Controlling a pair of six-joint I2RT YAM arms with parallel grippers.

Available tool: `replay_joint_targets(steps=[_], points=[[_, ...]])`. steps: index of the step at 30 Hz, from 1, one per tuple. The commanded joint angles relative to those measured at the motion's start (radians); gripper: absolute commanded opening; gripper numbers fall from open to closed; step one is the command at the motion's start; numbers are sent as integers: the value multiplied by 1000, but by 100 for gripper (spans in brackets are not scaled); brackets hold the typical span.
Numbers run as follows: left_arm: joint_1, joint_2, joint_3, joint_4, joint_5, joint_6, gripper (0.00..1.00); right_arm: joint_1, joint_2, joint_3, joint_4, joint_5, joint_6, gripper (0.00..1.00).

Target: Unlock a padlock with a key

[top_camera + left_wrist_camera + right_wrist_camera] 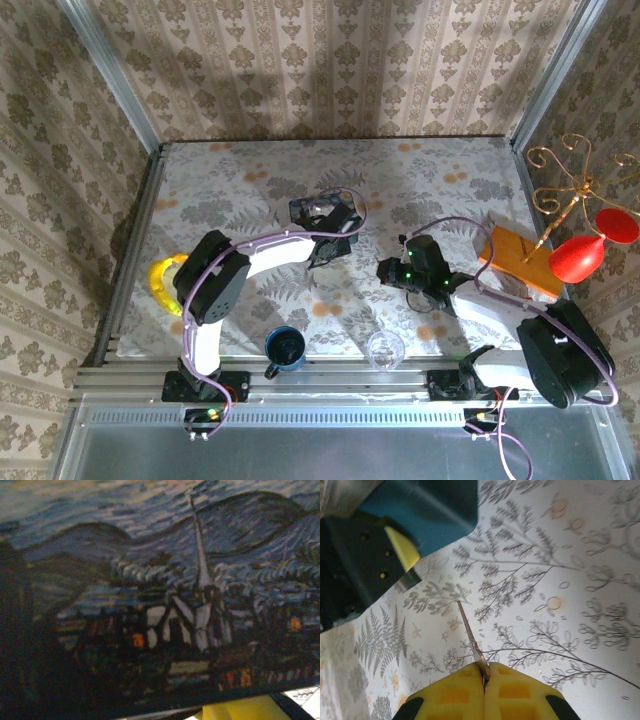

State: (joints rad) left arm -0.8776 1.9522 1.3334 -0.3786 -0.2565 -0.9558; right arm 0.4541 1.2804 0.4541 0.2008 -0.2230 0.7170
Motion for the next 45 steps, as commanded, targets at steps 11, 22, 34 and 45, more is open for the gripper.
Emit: replay_joint_targets(steps=[11,22,34,45], points=[[-1,39,48,5,92,-148,7,-5,202,-53,335,-183,-65,0],[10,27,30,58,151,-123,7,-6,407,-10,493,-230,-39,0],[20,19,10,81,168,-133,7,-5,520,6,596,-243,-33,0],[20,11,1,102,192,-145,7,-5,516,-5,604,-193,-15,0]])
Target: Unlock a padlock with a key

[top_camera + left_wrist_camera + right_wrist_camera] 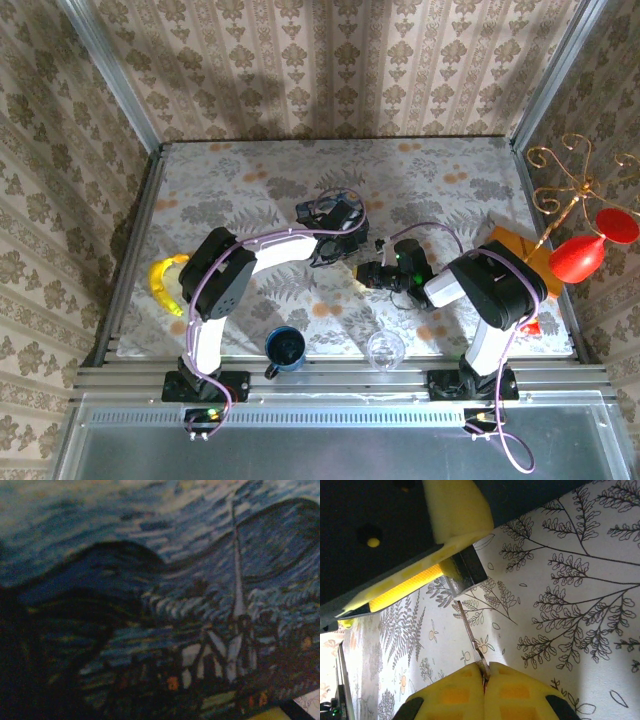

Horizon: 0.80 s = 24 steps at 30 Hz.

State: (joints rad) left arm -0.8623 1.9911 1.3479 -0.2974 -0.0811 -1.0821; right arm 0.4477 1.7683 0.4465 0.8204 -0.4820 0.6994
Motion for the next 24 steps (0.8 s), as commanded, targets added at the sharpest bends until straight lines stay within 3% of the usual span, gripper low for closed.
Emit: replay_joint_targets(steps=[1,24], points=[[5,-29,-15,21,19,-23,7,2,28,3,-16,74,6,0],[15,-68,-49,67,-4,-43,6,2,43,1,14,117,48,0]])
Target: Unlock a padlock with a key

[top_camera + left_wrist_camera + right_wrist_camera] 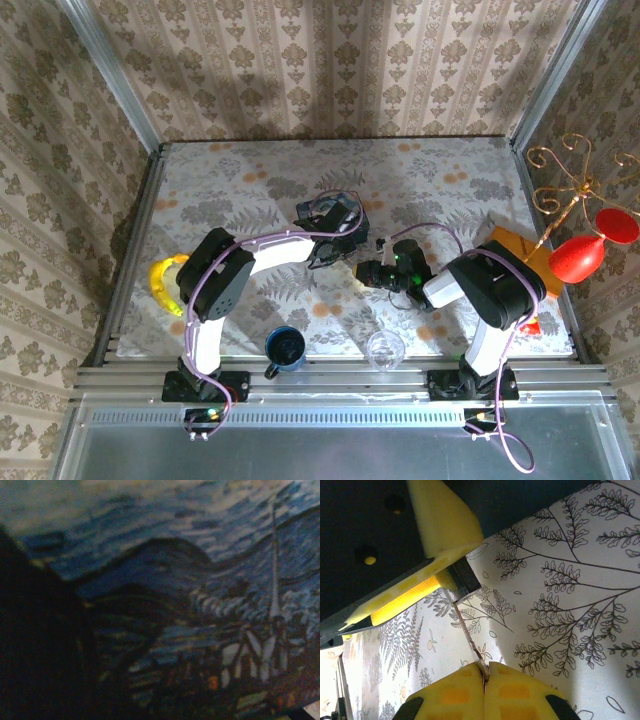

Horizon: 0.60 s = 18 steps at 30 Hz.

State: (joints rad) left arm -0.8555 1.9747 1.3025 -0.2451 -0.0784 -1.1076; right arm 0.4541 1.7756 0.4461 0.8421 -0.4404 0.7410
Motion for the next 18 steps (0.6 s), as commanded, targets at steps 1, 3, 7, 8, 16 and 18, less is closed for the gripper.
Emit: replay_joint_targets(steps=[1,3,7,8,16,18], points=[[8,-51,-2,21,-3,-20,6,-4,39,4,-6,74,7,0],[10,-51,1,29,0,-20,6,-3,42,8,-5,72,7,0],[11,-59,1,29,0,-18,6,-4,45,12,-9,74,8,0],[10,-61,-3,30,0,-19,6,-5,47,11,-9,75,10,0],[21,-100,-56,88,-12,-36,2,-3,39,-3,20,81,31,0],[24,-108,-63,97,-17,-37,2,-4,35,-4,20,81,29,0]])
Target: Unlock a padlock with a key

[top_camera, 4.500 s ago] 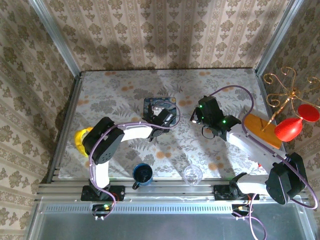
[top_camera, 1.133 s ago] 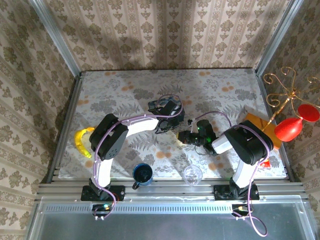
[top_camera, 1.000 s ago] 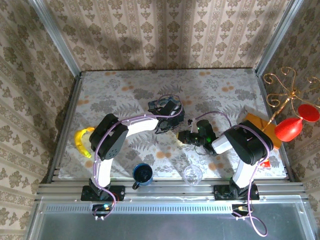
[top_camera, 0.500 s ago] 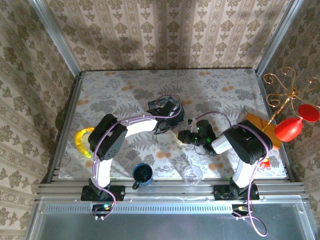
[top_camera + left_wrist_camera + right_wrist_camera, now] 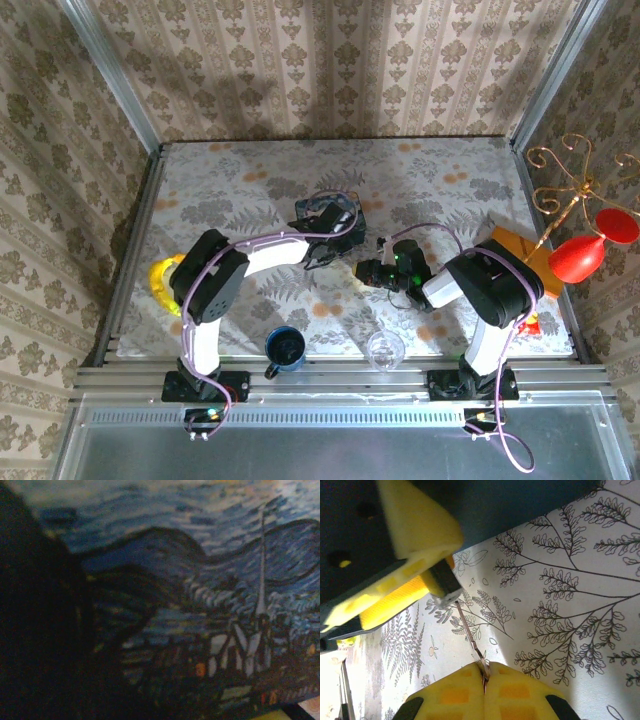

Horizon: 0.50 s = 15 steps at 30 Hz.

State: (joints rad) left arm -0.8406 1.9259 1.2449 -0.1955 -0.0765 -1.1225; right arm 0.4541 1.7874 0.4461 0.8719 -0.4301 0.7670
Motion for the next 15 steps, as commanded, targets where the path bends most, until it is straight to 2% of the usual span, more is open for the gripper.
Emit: replay_joint_targets(steps=[1,15], points=[[11,-62,-11,50,-20,-24,2,-4,23,-4,-11,69,3,0],[15,-52,-32,73,16,-46,2,-3,46,-17,68,77,14,0]])
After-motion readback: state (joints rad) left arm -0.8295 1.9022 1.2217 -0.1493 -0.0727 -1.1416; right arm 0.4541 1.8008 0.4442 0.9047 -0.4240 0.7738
